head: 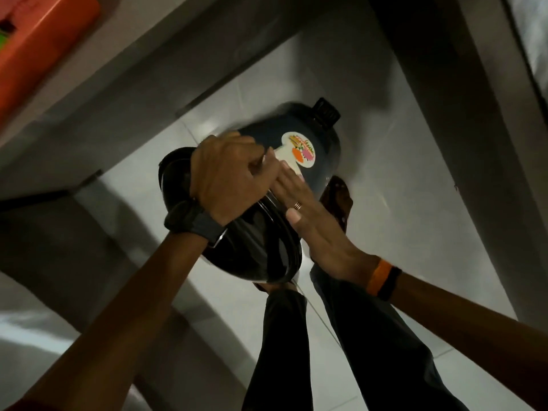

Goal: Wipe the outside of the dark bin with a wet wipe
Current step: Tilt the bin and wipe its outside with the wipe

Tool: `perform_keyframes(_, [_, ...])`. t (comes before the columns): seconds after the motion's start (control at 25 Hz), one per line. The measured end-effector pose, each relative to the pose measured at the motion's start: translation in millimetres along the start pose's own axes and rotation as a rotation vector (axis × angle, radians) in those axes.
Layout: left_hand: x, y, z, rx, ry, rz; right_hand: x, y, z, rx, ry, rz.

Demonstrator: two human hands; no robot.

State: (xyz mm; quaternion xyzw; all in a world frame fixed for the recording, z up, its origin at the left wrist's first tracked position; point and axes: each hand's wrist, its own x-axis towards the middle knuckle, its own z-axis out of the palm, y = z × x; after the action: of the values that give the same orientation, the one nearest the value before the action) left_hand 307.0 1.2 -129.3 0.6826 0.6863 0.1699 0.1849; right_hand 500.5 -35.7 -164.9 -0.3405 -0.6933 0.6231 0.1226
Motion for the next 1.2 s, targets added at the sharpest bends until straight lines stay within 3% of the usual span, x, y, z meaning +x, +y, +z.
perform_keyframes(0.08, [4, -12, 2, -0.110, -0.060, -0.133, 9, 26, -17, 0.004, 0.043, 0.149])
perform_keyframes(0.16, [10, -27, 8, -0.251, -0.054, -0.269, 33, 46, -40, 0.221, 0.224, 0.559])
perform_keyframes(0.24, [17, -33, 12, -0.281, 0.046, -0.296, 51, 54, -51, 0.388, 0.269, 0.756])
perform_keyframes(0.32, [15, -25, 13, -0.165, 0.135, -0.110, 55, 47, -43, 0.438, 0.307, 0.728])
perform_keyframes(0.36, [7, -15, 13, -0.133, 0.130, 0.079, 51, 42, -35, 0.497, 0.335, 0.730])
perform_keyframes(0.48, [-32, 18, 20, -0.129, -0.049, 0.656, 28, 24, -11, 0.550, 0.215, 0.660])
perform_keyframes(0.56, [-45, 21, 21, -0.053, -0.134, 0.751, 23, 29, -7, 0.513, 0.177, 0.645])
perform_keyframes(0.64, [-42, 8, 16, -0.023, -0.155, 0.615, 27, 44, -15, 0.460, 0.276, 0.692])
perform_keyframes(0.76, [-19, -13, 3, -0.090, -0.168, 0.214, 23, 54, -16, 0.410, 0.358, 0.733])
perform_keyframes(0.88, [5, -28, 5, -0.120, -0.175, -0.001, -1, 21, 21, 0.340, 0.225, 0.379])
perform_keyframes(1.0, [17, -43, 15, -0.268, -0.141, -0.104, -3, 13, 36, 0.068, 0.078, 0.014])
perform_keyframes(1.04, [19, -47, 17, -0.325, -0.120, -0.145, 6, 24, 26, -0.040, 0.119, 0.027])
perform_keyframes(1.12, [17, -54, 21, -0.406, -0.079, -0.212, 29, 49, -3, -0.129, 0.263, 0.305])
perform_keyframes(1.2, [17, -58, 23, -0.467, -0.063, -0.259, 46, 66, -35, 0.005, 0.430, 0.635])
